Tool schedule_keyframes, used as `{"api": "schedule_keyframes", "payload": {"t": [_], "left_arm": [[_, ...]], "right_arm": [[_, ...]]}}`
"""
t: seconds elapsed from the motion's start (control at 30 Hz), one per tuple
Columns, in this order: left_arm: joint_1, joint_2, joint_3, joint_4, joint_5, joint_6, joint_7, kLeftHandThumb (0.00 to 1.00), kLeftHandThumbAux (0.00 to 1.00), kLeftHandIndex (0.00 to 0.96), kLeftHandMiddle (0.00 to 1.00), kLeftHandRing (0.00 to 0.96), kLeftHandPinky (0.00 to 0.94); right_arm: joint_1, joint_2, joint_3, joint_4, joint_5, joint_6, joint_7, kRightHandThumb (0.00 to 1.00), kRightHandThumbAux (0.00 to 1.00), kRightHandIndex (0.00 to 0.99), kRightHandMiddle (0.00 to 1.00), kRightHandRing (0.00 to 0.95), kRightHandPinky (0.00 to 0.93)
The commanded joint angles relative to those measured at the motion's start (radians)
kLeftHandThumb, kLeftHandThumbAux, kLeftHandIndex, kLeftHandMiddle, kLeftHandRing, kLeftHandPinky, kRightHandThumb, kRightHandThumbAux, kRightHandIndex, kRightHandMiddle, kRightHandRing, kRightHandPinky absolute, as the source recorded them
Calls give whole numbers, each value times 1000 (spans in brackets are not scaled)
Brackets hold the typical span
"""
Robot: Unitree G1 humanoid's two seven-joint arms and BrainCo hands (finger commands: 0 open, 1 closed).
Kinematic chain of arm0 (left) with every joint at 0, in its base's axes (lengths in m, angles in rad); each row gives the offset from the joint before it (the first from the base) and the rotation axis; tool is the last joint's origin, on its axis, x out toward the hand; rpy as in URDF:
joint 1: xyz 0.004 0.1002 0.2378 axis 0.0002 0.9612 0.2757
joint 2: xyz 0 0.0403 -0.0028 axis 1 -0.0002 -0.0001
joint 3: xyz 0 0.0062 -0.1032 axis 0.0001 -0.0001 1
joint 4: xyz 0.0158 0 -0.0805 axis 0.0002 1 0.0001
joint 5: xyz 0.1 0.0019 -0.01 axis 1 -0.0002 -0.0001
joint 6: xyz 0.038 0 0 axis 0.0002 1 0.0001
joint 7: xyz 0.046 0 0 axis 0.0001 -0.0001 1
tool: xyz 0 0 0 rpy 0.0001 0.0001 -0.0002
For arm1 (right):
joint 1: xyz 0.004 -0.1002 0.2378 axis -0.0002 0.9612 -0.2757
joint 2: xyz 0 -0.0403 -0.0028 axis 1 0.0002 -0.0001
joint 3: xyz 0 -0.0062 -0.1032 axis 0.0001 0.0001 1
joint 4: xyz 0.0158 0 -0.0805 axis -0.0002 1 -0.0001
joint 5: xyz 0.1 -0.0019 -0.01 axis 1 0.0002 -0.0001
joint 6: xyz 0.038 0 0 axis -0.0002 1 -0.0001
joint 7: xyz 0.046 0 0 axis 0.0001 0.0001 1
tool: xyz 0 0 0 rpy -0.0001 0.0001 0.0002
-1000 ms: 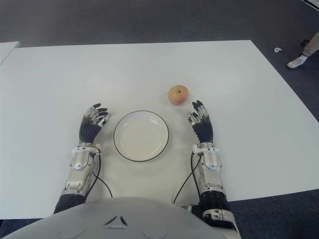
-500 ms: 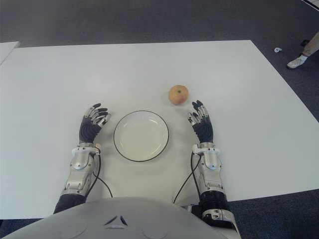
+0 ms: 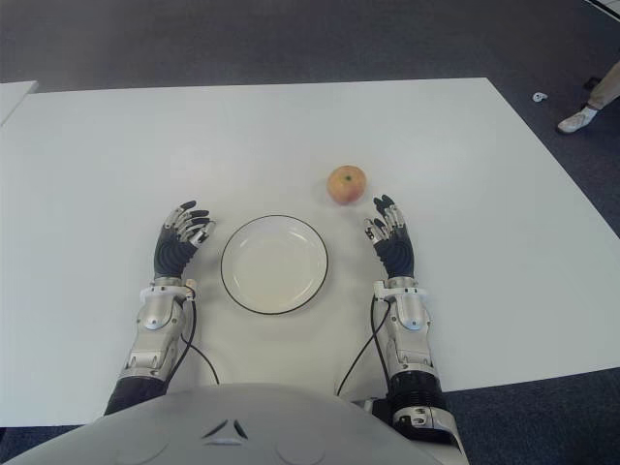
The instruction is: Put the apples into the plate.
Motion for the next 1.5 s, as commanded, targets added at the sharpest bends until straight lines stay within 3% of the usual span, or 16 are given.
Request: {"api": "schedule_keyframes", "payload": {"t": [0.03, 0.17, 0.4, 0.67, 0.8, 1.17, 1.5], "left_arm": [[4, -5, 3, 20, -5, 26, -3, 231, 677, 211, 329, 335, 328], [-3, -8, 2, 31, -5, 23, -1, 233, 674, 210, 327, 335, 328], [-10, -13, 0, 40, -5, 18, -1, 237, 679, 209, 326, 335, 331], [-18, -20, -8, 48, 2, 10, 1, 236, 685, 215, 329, 337, 330], [-20, -25, -15, 49, 13, 7, 7, 219, 683, 217, 329, 335, 325], [-30, -27, -21, 62, 35, 5, 23, 202, 663, 227, 323, 323, 315], [-34, -31, -22, 69, 26, 6, 17, 219, 662, 226, 326, 324, 313]], "right_arm": [[46, -16, -11, 41, 2, 110, 6, 149, 606, 59, 136, 62, 0], [27, -54, -31, 22, -41, 103, -35, 145, 594, 50, 127, 65, 0], [-39, -109, -21, -10, -212, 40, -167, 187, 566, 48, 114, 70, 37], [-156, -220, 82, 51, -534, -20, -359, 248, 534, 49, 90, 62, 65], [-208, -264, 135, 76, -646, -1, -423, 263, 517, 40, 61, 44, 71], [-341, -357, 255, 147, -832, 77, -498, 304, 503, 7, 20, 42, 131], [-444, -378, 343, 147, -913, 145, -489, 317, 488, 0, 11, 18, 64]]}}
